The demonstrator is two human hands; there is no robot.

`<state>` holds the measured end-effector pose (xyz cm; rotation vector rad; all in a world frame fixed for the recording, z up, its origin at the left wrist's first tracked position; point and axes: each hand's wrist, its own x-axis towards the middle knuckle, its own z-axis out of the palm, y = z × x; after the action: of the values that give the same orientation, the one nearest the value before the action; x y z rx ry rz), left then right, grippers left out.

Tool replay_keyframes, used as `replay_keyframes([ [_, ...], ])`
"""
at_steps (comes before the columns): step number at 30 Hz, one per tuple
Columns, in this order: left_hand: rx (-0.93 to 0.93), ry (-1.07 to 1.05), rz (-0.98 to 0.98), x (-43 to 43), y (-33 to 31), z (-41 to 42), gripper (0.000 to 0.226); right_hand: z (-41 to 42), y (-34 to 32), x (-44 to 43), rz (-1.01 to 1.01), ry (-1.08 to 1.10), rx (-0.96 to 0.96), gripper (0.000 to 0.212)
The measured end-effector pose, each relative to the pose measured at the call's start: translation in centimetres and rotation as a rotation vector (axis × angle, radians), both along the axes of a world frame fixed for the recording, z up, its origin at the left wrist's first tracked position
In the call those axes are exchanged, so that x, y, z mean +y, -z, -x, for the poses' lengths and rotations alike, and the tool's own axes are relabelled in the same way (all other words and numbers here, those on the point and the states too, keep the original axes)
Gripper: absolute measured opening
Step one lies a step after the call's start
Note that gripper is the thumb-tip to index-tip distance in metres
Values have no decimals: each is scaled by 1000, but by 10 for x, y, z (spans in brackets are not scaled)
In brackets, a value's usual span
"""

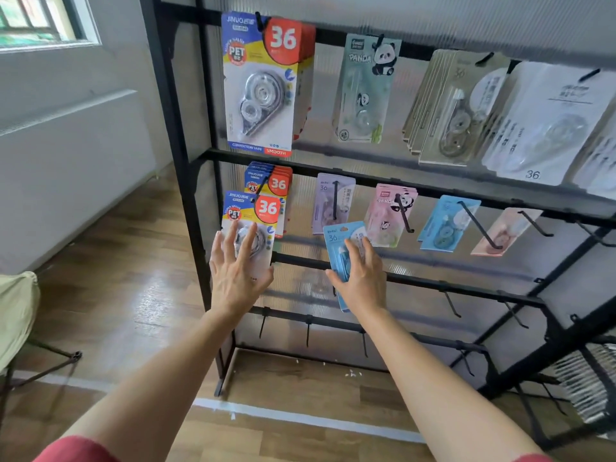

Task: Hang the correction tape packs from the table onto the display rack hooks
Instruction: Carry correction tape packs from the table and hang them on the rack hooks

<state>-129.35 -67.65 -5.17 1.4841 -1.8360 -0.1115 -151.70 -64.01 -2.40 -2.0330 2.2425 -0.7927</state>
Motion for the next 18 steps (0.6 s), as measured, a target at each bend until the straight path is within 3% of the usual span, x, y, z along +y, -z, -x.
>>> replay_keyframes([
  [12, -6, -5, -41, -11, 8, -8, 84, -4, 18, -17, 1, 4, 11, 69],
  [18, -62, -4, -161, -55, -14, 10, 101, 5, 20, -17, 74, 30, -21, 68],
])
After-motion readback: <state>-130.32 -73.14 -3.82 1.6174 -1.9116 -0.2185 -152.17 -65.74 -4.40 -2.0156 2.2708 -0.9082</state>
